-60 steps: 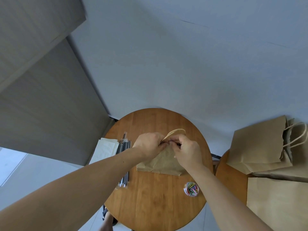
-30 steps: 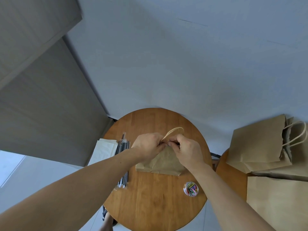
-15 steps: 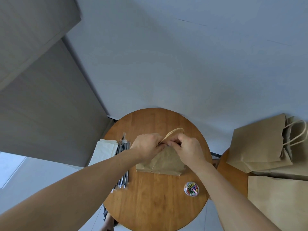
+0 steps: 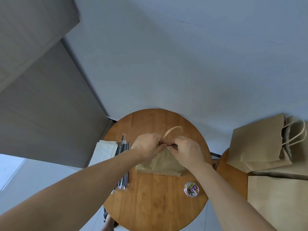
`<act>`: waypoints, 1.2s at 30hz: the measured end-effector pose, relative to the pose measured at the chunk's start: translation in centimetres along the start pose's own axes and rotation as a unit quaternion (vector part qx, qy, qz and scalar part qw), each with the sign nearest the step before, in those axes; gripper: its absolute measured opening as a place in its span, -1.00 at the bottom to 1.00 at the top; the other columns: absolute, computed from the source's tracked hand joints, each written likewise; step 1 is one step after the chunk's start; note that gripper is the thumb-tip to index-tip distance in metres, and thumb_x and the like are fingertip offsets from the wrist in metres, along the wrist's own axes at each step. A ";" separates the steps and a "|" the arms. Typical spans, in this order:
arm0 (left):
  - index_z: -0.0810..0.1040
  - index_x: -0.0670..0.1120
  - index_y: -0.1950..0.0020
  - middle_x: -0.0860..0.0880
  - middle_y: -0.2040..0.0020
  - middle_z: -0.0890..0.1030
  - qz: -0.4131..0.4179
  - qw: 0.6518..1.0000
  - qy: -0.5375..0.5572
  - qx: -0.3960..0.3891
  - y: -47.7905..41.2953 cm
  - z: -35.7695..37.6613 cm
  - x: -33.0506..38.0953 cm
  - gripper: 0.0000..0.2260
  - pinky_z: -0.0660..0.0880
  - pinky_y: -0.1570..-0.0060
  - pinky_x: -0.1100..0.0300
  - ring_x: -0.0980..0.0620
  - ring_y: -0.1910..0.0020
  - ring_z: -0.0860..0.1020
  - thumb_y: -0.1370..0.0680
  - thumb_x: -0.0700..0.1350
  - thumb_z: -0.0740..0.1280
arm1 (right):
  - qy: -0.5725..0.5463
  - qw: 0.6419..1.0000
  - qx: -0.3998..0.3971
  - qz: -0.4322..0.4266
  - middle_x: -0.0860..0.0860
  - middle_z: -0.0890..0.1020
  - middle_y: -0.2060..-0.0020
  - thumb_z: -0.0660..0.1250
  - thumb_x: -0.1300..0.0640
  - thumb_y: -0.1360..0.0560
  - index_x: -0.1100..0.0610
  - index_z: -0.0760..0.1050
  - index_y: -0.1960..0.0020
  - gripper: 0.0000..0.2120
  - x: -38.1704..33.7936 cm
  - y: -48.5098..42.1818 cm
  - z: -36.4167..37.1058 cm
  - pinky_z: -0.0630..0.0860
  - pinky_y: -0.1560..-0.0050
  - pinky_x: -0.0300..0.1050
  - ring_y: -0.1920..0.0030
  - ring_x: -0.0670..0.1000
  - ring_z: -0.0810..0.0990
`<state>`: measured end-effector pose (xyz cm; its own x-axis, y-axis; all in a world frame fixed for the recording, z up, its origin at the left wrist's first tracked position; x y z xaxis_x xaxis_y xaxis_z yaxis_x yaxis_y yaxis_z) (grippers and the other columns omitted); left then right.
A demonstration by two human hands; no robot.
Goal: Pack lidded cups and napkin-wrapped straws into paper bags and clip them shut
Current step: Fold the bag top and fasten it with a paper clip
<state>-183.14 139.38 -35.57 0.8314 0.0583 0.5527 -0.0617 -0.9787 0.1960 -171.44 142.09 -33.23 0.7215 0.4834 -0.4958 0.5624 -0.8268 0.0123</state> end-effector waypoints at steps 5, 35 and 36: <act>0.66 0.03 0.06 0.14 0.28 0.56 -0.004 0.999 -0.012 0.031 0.4 -0.3 -0.1 -0.83 0.37 0.34 0.21 0.10 0.30 0.51 -0.59 0.06 0.31 | 0.029 0.999 -0.033 -0.001 -0.10 0.60 0.13 0.38 0.01 -0.53 0.05 0.64 0.03 -0.87 0.0 -0.4 0.6 0.36 0.27 -0.20 0.17 -0.04 0.57; 0.64 0.02 0.11 0.03 0.22 0.62 -0.202 0.970 0.137 0.007 6.8 0.3 -11.0 -0.88 0.54 0.18 0.09 -0.01 0.22 0.58 -0.58 -0.06 0.34 | -0.131 0.972 -0.066 0.183 -0.16 0.66 0.36 0.31 -0.03 -0.59 -0.07 0.54 0.01 -0.93 10.8 4.2 3.7 0.57 0.23 -0.15 0.31 -0.26 0.63; 0.66 0.02 0.07 0.03 0.19 0.64 -0.202 0.969 0.144 0.017 7.1 0.0 -10.7 -0.88 0.55 0.15 0.09 0.00 0.19 0.60 -0.59 -0.06 0.33 | -0.129 0.973 -0.053 0.186 -0.17 0.66 0.37 0.30 -0.05 -0.58 -0.10 0.52 0.06 -0.93 10.9 4.2 3.4 0.61 0.21 -0.08 0.31 -0.25 0.63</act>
<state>-192.47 131.81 -40.15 0.5953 0.4861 0.6398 0.2600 -0.8699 0.4191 -162.61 142.88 -41.52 0.7647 0.0575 -0.6418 0.3304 -0.8901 0.3140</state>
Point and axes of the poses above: each hand's wrist, its own y-axis away from the middle knuckle, its own z-axis out of the palm, x = y × z, the point moved 10 cm from there along -y, towards the middle knuckle
